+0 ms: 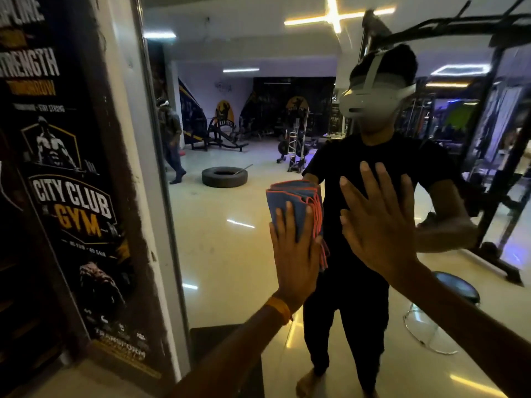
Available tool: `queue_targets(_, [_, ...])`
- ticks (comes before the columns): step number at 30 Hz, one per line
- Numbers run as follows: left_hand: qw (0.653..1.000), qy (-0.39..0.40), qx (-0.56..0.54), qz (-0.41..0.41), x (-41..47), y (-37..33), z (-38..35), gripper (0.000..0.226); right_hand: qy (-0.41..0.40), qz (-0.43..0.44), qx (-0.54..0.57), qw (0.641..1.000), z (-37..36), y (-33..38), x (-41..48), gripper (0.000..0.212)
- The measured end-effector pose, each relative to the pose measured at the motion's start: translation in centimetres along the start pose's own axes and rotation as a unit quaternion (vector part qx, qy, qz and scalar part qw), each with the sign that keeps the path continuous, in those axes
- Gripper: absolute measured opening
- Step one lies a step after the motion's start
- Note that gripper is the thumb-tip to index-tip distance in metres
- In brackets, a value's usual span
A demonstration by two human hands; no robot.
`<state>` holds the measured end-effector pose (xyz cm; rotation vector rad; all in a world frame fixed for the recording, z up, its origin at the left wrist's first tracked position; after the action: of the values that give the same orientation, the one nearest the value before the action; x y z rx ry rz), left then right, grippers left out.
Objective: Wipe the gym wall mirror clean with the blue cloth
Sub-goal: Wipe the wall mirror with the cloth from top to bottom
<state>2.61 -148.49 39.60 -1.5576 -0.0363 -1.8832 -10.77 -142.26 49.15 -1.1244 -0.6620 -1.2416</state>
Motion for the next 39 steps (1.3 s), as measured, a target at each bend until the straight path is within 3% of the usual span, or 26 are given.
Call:
queue_targets(3, [0.999, -0.043, 0.0, -0.003, 4.2, 3.8, 2.7, 0.058, -0.006, 0.012, -0.014, 1.0, 0.0, -0.4, 0.2, 0.059])
queue_targets(6, [0.974, -0.185, -0.033, 0.124, 9.3, 12.6, 9.2, 0.053, -0.014, 0.018, -0.02, 1.0, 0.1, -0.7, 0.3, 0.058])
queue_targets(8, [0.957, -0.23, 0.001, 0.174, 10.5, 15.3, 11.4, 0.06, -0.024, 0.007, -0.019, 1.0, -0.1, -0.3, 0.3, 0.057])
queue_targets(11, [0.97, -0.192, -0.013, 0.149, 8.3, 11.4, 8.6, 0.067, -0.03, -0.022, -0.006, 0.999, -0.3, 0.4, 0.2, 0.057])
queue_targets(14, [0.998, -0.057, 0.011, 0.023, 2.8, 5.9, 3.3, 0.063, -0.022, -0.022, -0.003, 1.0, -0.4, 0.7, -0.2, 0.059])
queue_targets(17, [0.998, -0.018, 0.038, -0.046, 2.3, 7.1, 3.4, 0.062, -0.013, -0.006, -0.015, 1.0, -0.3, 0.2, -0.5, 0.061])
queue_targets(19, [0.996, -0.077, 0.053, 0.005, 4.3, 10.5, 6.2, 0.061, -0.006, -0.007, -0.011, 1.0, -0.2, -0.1, -1.2, 0.061])
queue_targets(22, [0.966, -0.193, 0.03, 0.171, 6.0, 15.8, 8.9, 0.06, 0.003, -0.017, 0.004, 1.0, 0.0, -0.6, -3.1, 0.062])
queue_targets(24, [0.955, -0.215, 0.018, 0.205, 4.6, 15.1, 7.3, 0.062, 0.004, -0.019, 0.022, 1.0, 0.0, -1.0, -4.6, 0.063])
queue_targets(26, [0.968, -0.18, -0.004, 0.172, 1.3, 11.3, 4.3, 0.064, 0.006, -0.018, 0.042, 0.999, 0.1, -1.7, -6.0, 0.066])
queue_targets(28, [0.989, -0.087, -0.032, 0.111, -3.7, 7.1, 0.5, 0.061, 0.01, -0.02, 0.063, 0.998, 0.3, -2.3, -7.2, 0.068])
queue_targets(30, [0.999, 0.019, -0.008, 0.04, -9.6, 2.7, -3.5, 0.058, 0.022, -0.017, 0.069, 0.997, 0.4, -2.9, -8.5, 0.065])
queue_targets(32, [0.998, 0.047, 0.024, 0.02, -12.5, 0.4, -5.6, 0.059, 0.04, -0.008, 0.062, 0.997, 0.4, -3.5, -9.8, 0.06])
queue_targets(36, [0.99, -0.083, 0.02, 0.116, -6.2, 4.0, -1.5, 0.059, 0.049, 0.005, 0.067, 0.997, 0.8, -5.2, -11.5, 0.061])
queue_targets(39, [0.953, -0.204, -0.061, 0.217, -3.1, 8.2, 1.1, 0.06, 0.062, 0.01, 0.068, 0.996, 1.0, -5.7, -12.5, 0.063])
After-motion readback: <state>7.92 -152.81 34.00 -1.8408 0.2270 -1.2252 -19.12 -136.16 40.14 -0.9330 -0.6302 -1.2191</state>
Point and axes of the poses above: each hand's wrist, its own x-axis towards the middle knuckle, its own z-axis out of the back of the hand, y = z × x, the point moved 7 cm from there along x, towards the middle knuckle, and after that the axes turned 1 degree about -z, right-handed, at the moved point
